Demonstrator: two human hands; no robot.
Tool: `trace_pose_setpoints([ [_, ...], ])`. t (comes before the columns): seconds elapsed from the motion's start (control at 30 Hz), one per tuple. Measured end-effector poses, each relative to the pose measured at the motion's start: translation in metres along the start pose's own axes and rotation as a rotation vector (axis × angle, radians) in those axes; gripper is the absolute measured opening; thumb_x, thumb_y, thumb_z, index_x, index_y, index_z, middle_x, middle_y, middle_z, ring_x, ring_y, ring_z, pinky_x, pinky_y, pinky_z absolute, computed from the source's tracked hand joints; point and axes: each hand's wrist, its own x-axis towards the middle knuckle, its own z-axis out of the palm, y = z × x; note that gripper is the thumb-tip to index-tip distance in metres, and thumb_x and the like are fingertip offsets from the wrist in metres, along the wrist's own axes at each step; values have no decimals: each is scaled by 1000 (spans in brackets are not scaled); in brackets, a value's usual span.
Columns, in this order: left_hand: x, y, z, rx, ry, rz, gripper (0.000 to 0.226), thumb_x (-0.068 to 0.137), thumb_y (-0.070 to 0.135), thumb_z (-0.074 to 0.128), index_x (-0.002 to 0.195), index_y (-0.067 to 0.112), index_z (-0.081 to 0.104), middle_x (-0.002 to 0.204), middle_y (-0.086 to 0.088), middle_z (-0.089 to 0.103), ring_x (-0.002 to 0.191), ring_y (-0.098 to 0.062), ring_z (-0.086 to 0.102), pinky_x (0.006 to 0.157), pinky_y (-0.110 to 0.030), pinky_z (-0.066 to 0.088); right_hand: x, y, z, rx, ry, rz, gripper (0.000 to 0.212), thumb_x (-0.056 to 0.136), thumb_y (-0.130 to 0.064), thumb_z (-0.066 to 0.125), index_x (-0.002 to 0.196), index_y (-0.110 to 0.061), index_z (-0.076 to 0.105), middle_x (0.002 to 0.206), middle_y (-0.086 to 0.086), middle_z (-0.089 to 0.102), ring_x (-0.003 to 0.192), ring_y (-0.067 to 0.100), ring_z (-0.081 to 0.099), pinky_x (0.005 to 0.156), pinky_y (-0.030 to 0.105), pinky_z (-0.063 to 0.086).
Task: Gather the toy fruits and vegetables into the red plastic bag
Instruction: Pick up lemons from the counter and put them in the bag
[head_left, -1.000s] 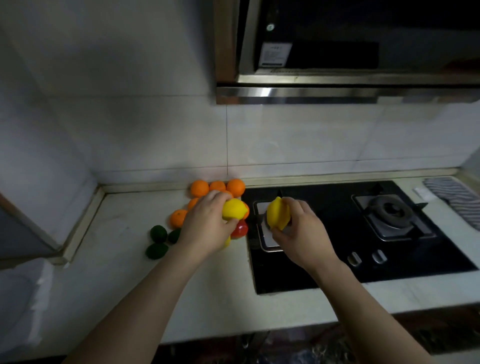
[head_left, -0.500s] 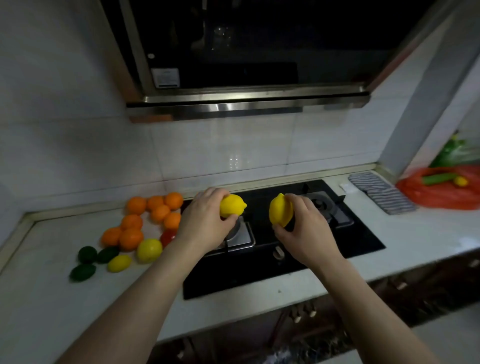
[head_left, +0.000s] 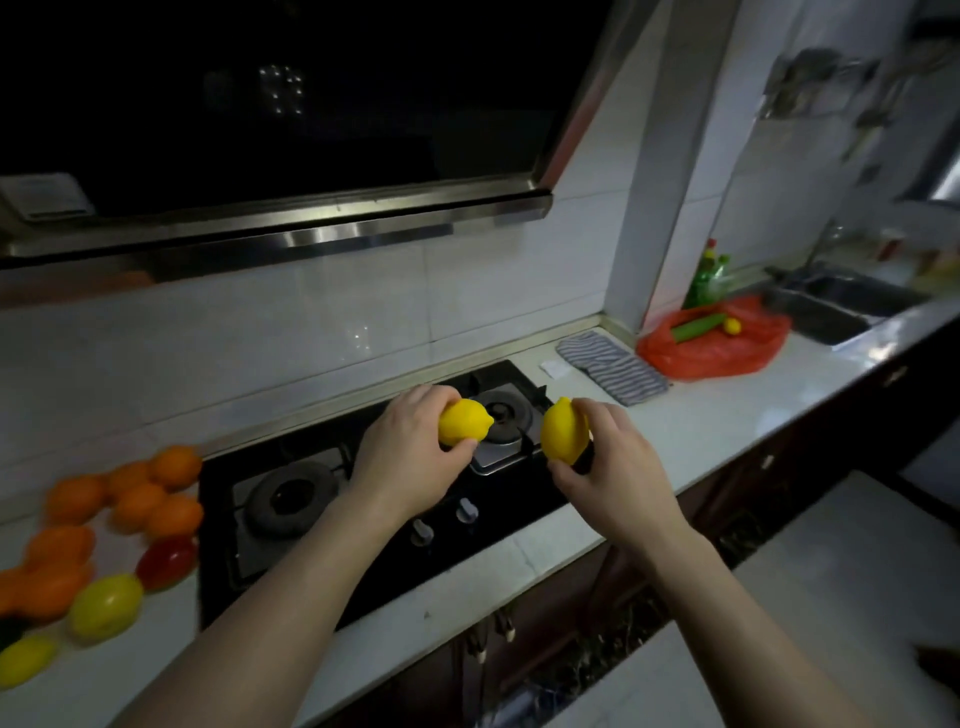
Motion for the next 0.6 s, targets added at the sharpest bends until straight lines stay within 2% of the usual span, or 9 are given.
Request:
trace_pose_setpoints([
  [0.17, 41, 15, 38, -69, -30, 64, 41, 76, 40, 72, 111, 28, 56, 108, 10, 59, 96, -16, 54, 73, -31, 45, 17, 34, -12, -68, 22, 59, 65, 75, -29, 71, 133, -18, 43, 128, 0, 49, 110, 22, 51, 82, 22, 32],
  [0.33, 89, 30, 71, -148, -68, 116, 40, 76, 40, 70, 112, 27, 56, 108, 7, 59, 96, -19, 55, 76, -38, 50, 45, 61, -18, -127, 50, 120, 66, 75, -30, 72, 134, -19, 43, 129, -1, 48, 110, 21, 51, 82, 22, 33],
  [0.6, 154, 51, 122, -203, -92, 195, 38, 74, 38, 72, 108, 27, 58, 103, 4, 61, 94, -22, 56, 74, -34, 48, 82, 109, -28, -188, 82, 202, 65, 75, -29, 71, 132, -18, 44, 130, -1, 48, 111, 20, 50, 81, 23, 32],
])
